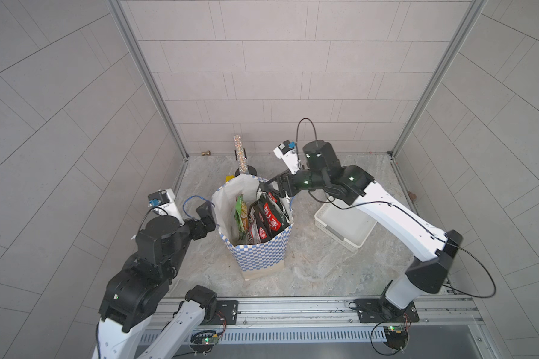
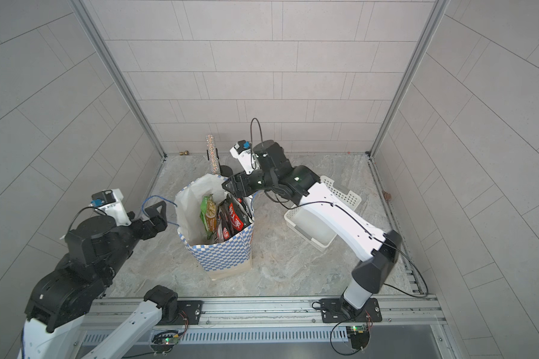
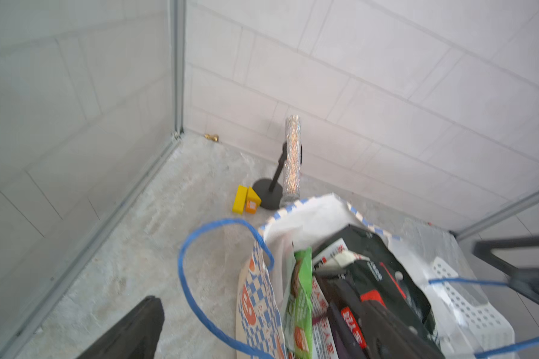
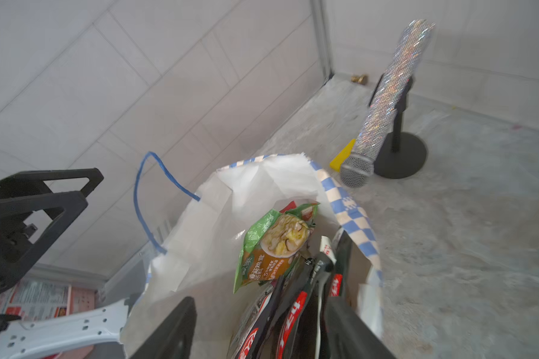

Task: Place the condiment packets inside the bag
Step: Reset both arms

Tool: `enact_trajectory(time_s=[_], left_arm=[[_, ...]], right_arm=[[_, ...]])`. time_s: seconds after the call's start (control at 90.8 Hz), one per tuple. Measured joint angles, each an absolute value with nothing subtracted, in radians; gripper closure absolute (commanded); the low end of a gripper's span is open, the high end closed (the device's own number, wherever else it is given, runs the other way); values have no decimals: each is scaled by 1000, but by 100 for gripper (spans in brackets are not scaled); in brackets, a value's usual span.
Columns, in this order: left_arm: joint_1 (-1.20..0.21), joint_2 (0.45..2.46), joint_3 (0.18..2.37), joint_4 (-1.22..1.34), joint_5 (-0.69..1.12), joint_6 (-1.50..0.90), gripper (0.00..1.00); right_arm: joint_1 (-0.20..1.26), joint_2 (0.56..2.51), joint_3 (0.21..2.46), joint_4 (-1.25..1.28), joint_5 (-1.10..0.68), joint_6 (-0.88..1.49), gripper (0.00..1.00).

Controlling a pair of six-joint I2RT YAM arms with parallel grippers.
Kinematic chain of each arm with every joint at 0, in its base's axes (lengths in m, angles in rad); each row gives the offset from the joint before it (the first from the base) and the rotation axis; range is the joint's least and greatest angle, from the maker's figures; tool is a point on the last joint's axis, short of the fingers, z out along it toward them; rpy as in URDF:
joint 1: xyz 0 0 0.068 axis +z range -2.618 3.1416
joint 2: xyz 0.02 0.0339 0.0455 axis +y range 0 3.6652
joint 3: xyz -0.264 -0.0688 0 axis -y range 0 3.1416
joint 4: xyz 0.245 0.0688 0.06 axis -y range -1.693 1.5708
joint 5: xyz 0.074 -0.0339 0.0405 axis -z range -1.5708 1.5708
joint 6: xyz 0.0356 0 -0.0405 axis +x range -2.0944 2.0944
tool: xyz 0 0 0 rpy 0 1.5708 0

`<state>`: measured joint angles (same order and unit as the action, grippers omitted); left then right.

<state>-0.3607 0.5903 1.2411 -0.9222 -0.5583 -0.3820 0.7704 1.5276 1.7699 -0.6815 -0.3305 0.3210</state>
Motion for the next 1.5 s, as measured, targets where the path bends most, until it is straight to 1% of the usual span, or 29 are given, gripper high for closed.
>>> enact_trajectory(time_s=[0.066, 0.099, 0.198, 0.286, 0.363, 0.44, 0.506, 0.572, 0.638, 0.726, 0.826, 0.881, 0.958, 1.035, 1.101, 1.233, 1.31, 1.431, 1.497], left_arm=[[-361, 592, 1290, -904, -637, -354, 0], [-361, 595, 1309, -897, -677, -340, 0], [-360, 612, 1339, -859, -801, -289, 0], [-360, 640, 1329, -802, -928, -223, 0], [-358, 656, 1278, -699, -1023, -147, 0], [-335, 668, 1222, -612, -1071, -99, 0], [-278, 689, 1197, -572, -1077, -97, 0], [-183, 721, 1194, -559, -1045, -122, 0], [-48, 769, 1193, -558, -978, -177, 0], [150, 850, 1169, -552, -849, -262, 0], [339, 936, 1106, -546, -693, -355, 0], [418, 995, 1058, -543, -597, -407, 0], [473, 1073, 1001, -543, -493, -448, 0], [476, 1139, 958, -529, -368, -451, 0], [437, 1172, 923, -479, -294, -417, 0], [263, 1176, 788, -273, -188, -294, 0], [174, 1177, 712, -181, -126, -236, 0], [88, 1179, 633, -53, -96, -181, 0], [46, 1185, 582, 57, -105, -162, 0]], right_arm=[[728, 1407, 1701, -665, -304, 299, 16], [695, 1350, 1664, -655, -297, 292, 11], [536, 1172, 1523, -619, -272, 276, 1], [358, 1051, 1394, -604, -252, 271, 0], [212, 971, 1268, -587, -236, 268, 0], [109, 920, 1147, -563, -181, 269, 0], [45, 894, 1040, -525, -139, 270, 0], [-13, 893, 950, -482, -124, 273, 0], [-66, 914, 880, -430, -118, 281, 0], [-114, 960, 817, -365, -113, 293, 0], [-127, 1001, 764, -295, -91, 290, 0], [-127, 1014, 730, -238, -84, 279, 0], [-126, 1026, 673, -147, -75, 267, 0], [-122, 1039, 593, -27, -67, 244, 0], [-105, 1054, 517, 79, -47, 204, 0], [-59, 1108, 386, 273, -19, 126, 0], [-55, 1154, 343, 378, -18, 106, 0], [-54, 1230, 315, 524, -10, 81, 0], [-51, 1272, 311, 598, -5, 69, 0]])
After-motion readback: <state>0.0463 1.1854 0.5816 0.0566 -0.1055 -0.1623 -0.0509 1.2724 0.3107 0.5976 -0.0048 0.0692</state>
